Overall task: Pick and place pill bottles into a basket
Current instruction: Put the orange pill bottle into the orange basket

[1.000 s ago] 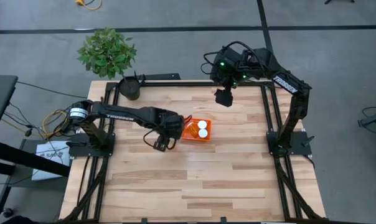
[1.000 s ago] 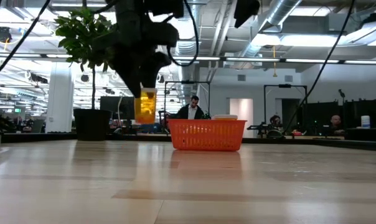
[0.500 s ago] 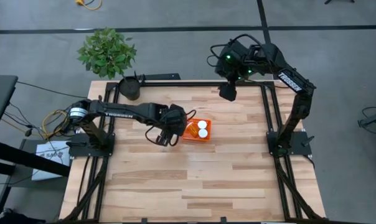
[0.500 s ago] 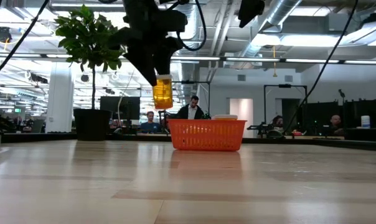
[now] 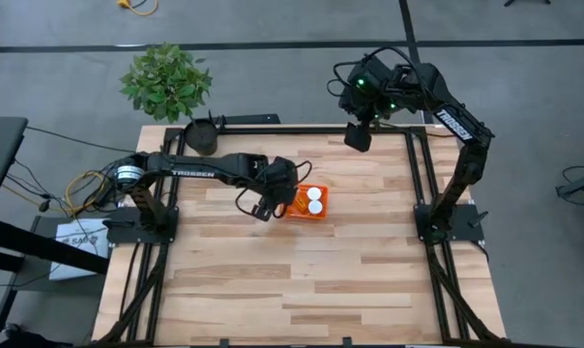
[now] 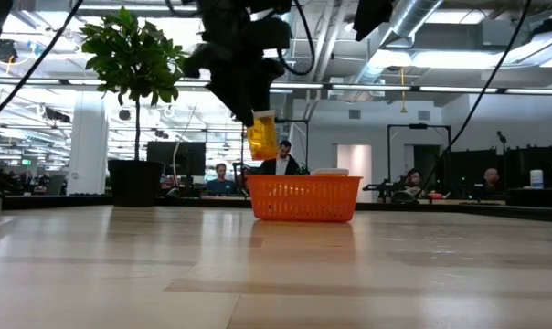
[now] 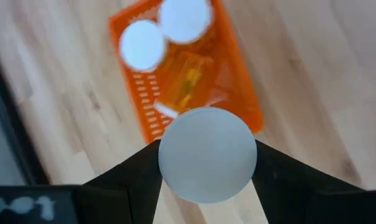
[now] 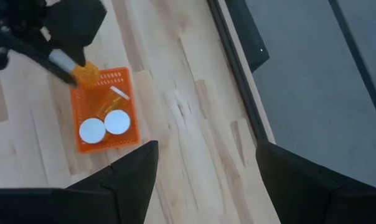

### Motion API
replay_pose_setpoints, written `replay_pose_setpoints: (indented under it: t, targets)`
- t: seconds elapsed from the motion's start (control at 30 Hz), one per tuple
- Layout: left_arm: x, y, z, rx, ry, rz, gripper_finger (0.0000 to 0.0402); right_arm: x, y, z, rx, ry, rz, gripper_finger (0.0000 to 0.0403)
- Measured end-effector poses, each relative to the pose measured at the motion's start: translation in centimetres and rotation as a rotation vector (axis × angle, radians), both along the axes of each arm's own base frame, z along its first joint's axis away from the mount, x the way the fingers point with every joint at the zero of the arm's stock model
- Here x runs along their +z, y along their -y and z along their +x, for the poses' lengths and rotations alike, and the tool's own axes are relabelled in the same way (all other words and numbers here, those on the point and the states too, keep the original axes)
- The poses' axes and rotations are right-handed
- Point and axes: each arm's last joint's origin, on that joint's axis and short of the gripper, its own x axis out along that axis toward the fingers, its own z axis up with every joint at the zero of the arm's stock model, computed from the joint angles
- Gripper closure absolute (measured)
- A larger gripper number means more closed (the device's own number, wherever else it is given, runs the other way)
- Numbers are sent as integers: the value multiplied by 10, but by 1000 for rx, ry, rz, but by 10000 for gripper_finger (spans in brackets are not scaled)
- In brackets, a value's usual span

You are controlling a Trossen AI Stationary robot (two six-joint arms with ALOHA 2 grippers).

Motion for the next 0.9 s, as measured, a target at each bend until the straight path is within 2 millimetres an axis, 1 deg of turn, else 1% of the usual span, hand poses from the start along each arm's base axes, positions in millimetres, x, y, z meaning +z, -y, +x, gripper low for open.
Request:
replay_pose_setpoints:
  t: [0.13, 0.27, 0.43, 0.7, 0.9]
  targets:
    - [-1, 0, 11, -35, -21, -16, 193, 0, 0, 0, 2, 0, 1, 137]
    - [0, -2, 17, -37, -33, -41, 193, 0, 0, 0, 7, -2, -4, 137]
    - [-14, -2, 27, -51, -70, -96, 193, 0, 0, 0, 22, -6, -11, 137]
    - [-14, -7, 28, -34, -53, -130, 193, 0, -1, 0, 37, -9, -17, 137]
    - [-20, -7, 28, -20, -49, -159, 193, 0, -1, 0, 52, -14, -26, 137]
